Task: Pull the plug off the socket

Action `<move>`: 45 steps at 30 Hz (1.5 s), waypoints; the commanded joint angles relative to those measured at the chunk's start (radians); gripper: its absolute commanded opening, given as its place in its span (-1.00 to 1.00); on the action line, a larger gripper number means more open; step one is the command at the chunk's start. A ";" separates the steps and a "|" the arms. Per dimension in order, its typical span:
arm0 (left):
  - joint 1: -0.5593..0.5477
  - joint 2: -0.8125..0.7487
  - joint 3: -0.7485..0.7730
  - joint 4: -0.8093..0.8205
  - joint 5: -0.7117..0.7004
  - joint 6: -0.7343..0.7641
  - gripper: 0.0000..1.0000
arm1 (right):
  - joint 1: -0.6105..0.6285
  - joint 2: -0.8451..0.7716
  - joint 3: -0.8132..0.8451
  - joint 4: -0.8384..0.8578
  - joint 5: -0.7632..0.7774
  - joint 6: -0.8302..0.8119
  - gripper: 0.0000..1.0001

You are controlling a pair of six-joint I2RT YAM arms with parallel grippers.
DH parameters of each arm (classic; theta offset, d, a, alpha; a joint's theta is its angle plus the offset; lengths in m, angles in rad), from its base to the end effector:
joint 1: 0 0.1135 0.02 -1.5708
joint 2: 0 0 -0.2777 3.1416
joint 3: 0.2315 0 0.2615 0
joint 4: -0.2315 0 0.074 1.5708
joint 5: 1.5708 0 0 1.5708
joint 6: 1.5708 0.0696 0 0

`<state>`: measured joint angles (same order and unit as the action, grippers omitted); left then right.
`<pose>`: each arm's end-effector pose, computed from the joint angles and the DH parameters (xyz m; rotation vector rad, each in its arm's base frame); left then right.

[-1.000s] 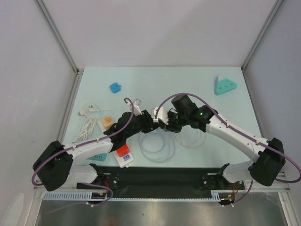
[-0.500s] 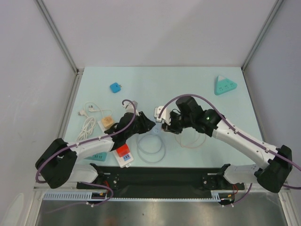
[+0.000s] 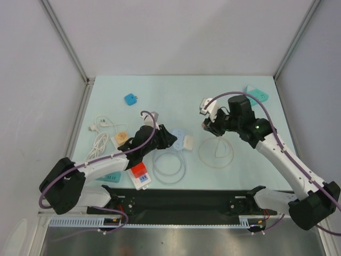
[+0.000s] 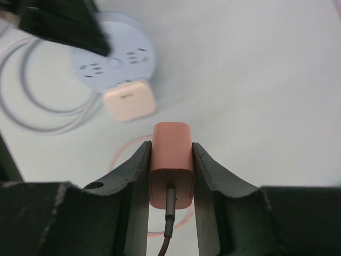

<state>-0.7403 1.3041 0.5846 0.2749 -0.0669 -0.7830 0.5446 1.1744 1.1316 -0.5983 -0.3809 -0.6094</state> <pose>0.2300 -0.2038 0.1971 -0.0905 2.1310 -0.8774 0.2267 0.1676 0.3358 -1.3625 1.7079 0.3837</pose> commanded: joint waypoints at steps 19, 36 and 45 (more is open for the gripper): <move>0.009 -0.322 -0.077 0.099 0.091 0.179 -1.00 | -0.702 0.149 0.134 0.555 0.106 0.160 -1.00; 0.015 -0.385 -0.124 0.138 0.148 0.189 -1.00 | -0.841 0.476 0.165 0.510 0.080 0.082 -1.00; 0.018 -0.396 -0.161 0.172 0.179 0.176 -1.00 | -0.845 0.703 0.183 0.465 0.088 0.158 -0.89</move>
<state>-0.7303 0.9401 0.4244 0.3416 0.0811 -0.6094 -0.2974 1.8324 1.2808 -0.1307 -0.2790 -0.4854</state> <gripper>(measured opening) 0.383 0.354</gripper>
